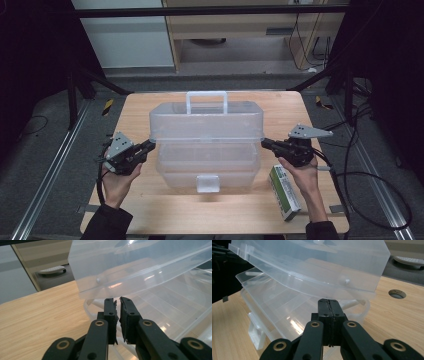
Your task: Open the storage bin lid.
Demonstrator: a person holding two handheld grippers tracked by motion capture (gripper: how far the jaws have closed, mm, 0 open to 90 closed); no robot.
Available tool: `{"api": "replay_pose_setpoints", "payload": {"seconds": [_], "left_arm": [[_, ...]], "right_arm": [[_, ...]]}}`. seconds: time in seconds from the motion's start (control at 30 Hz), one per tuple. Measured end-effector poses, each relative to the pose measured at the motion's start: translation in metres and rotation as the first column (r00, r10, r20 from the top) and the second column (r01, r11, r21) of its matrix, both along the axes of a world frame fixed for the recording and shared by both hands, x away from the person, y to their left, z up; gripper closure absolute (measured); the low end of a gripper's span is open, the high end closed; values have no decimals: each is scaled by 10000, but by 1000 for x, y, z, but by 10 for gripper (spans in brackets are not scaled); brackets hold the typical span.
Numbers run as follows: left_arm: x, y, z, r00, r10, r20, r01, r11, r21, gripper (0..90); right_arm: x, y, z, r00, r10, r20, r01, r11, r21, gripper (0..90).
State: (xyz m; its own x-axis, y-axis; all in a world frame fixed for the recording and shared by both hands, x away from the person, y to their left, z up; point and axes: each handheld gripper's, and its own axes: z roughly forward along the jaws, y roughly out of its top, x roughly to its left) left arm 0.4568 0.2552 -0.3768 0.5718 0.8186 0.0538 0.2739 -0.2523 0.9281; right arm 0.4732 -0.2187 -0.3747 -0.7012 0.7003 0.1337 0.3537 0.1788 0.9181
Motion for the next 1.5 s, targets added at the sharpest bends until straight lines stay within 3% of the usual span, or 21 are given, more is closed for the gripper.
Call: {"api": "replay_pose_setpoints", "payload": {"seconds": [0.2, 0.4, 0.6, 0.87, 1.0, 1.07, 1.27, 1.4, 1.5], "left_arm": [[0, 0, -3, 9999, 153, -56, -152, 9999, 56, 774], [0, 0, -3, 9981, 579, 218, -585, 9978, 313, 660], [4, -1, -2, 9972, 570, 476, -593, 9971, 467, 585], [12, -5, -4, 9976, 486, 500, -504, 9980, 370, 584], [14, -7, -5, 9978, 379, 535, -403, 9982, 447, 619], [15, -8, -5, 9979, 293, 574, -310, 9991, 291, 635], [14, -8, -4, 9971, 450, 622, -469, 9984, 308, 656], [13, -8, -4, 9971, 461, 608, -484, 9981, 370, 661], [13, -8, -4, 9972, 464, 588, -487, 9981, 369, 661]], "right_arm": [[0, 0, -1, 10000, 15, 17, -15, 10000, -27, 900], [0, 2, -2, 9999, 76, -76, -77, 9999, -144, 900], [0, 2, -2, 9999, 111, -95, -112, 9998, -172, 900], [0, 3, -2, 9999, 133, -106, -135, 9998, -165, 900], [0, 3, -2, 9999, 126, -100, -128, 9998, -161, 900], [0, 3, -2, 9998, 147, -136, -150, 9998, -164, 900], [0, 6, -4, 9998, 168, -127, -172, 9993, -330, 887], [1, 5, -6, 9997, 47, -249, -63, 9978, -664, 847], [2, 2, -12, 9981, -97, -611, 48, 9968, -796, 802]]}}
